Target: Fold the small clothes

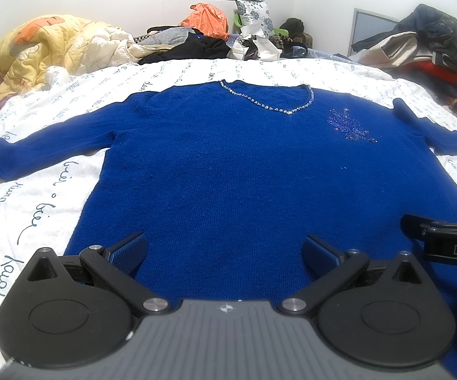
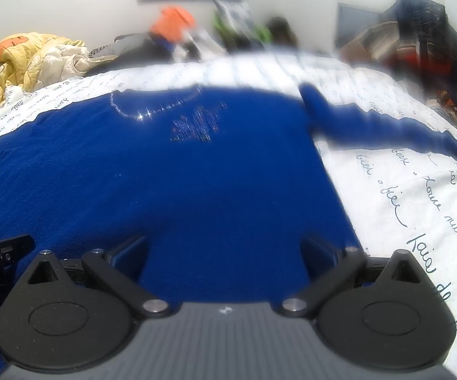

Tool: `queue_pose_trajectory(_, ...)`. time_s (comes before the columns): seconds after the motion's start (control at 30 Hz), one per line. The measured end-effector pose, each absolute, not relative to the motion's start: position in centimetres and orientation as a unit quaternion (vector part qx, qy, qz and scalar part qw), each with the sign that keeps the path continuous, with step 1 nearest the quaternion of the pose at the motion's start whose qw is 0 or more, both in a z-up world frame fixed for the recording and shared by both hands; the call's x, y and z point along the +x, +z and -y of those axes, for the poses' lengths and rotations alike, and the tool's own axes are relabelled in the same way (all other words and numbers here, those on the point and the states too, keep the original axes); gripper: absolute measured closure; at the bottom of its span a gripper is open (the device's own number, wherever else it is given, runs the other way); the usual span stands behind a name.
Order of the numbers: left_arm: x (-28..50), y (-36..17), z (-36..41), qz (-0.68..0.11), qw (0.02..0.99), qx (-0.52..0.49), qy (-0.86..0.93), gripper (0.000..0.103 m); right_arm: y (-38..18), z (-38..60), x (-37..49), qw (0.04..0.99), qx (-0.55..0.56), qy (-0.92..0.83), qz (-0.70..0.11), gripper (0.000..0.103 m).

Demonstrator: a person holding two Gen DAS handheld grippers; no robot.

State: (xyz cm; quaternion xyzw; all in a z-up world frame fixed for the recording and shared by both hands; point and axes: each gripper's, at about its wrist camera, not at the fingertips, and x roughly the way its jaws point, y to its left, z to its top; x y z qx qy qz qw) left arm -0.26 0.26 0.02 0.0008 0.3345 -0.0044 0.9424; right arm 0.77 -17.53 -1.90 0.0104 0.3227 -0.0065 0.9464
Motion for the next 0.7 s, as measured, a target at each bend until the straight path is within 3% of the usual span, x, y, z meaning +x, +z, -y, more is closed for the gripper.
queue_pose_trajectory(0.47,-0.3,0.0,-0.3,-0.335,0.942,0.001,-0.005,0.0,-0.9,18.9,1.4,0.941,0.02,0.04,-0.336,0.0)
queue_pose_trajectory(0.7,-0.3,0.0,-0.4,-0.334,0.942,0.0,-0.006,0.0,5.3,36.1,3.2,0.955,0.201,0.01,-0.22,0.0)
